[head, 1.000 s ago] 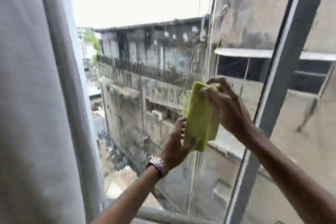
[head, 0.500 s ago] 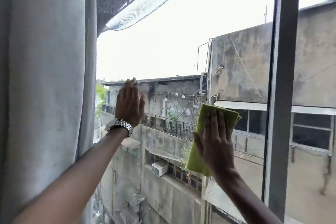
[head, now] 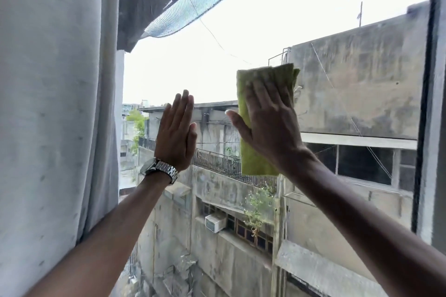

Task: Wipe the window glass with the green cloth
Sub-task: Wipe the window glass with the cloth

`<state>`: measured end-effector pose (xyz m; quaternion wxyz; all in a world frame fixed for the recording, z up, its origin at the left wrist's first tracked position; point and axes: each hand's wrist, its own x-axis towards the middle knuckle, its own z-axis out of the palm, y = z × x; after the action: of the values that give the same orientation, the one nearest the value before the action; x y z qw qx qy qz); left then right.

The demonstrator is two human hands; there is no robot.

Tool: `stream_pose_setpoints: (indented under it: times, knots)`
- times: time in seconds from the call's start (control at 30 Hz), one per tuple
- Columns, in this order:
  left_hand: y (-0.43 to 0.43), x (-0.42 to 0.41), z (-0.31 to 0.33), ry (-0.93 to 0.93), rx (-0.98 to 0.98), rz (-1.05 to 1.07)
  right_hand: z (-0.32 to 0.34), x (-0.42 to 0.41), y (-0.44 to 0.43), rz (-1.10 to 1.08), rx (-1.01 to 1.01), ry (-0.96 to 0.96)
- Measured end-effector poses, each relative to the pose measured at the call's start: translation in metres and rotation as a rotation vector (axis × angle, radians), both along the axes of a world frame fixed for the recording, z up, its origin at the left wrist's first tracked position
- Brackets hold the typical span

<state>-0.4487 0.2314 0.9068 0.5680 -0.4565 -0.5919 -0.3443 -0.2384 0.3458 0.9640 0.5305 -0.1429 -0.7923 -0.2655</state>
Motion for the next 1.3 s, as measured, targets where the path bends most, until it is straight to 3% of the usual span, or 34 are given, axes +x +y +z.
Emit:
stream_pose_setpoints:
  times: [0.17, 0.37, 0.47, 0.57, 0.7, 0.8, 0.9, 1.1, 1.2, 1.3]
  knots:
    - [-0.001, -0.005, 0.0, 0.024, 0.006, -0.018, -0.084, -0.024, -0.017, 0.023, 0.11, -0.147]
    - [-0.001, -0.004, -0.001, 0.038, 0.018, -0.035, -0.174, 0.021, 0.011, -0.002, 0.199, -0.313]
    - [0.0, -0.004, -0.001, 0.043, 0.022, -0.032, -0.161, 0.052, 0.033, 0.001, 0.227, -0.295]
    - [0.0, -0.006, -0.002, 0.043, 0.017, -0.03, -0.113, 0.08, 0.056, -0.088, 0.214, -0.15]
    - [0.001, -0.006, -0.002, 0.045, 0.025, -0.028, -0.025, 0.093, 0.067, -0.17, 0.045, 0.065]
    - [0.001, -0.007, -0.003, 0.049, 0.033, -0.032, 0.002, 0.072, 0.048, -0.122, -0.062, 0.125]
    - [0.001, -0.006, -0.004, 0.055, 0.03, -0.037, -0.018, 0.041, 0.017, -0.065, -0.03, 0.04]
    - [-0.002, -0.003, -0.003, 0.058, 0.032, -0.038, -0.125, 0.029, 0.0, -0.018, 0.196, -0.427]
    - [-0.002, -0.002, -0.004, 0.048, 0.025, -0.032, -0.118, 0.06, 0.024, -0.05, 0.237, -0.381]
    - [0.0, -0.004, -0.003, 0.053, 0.028, -0.029, -0.075, 0.085, 0.048, -0.093, 0.168, -0.174]
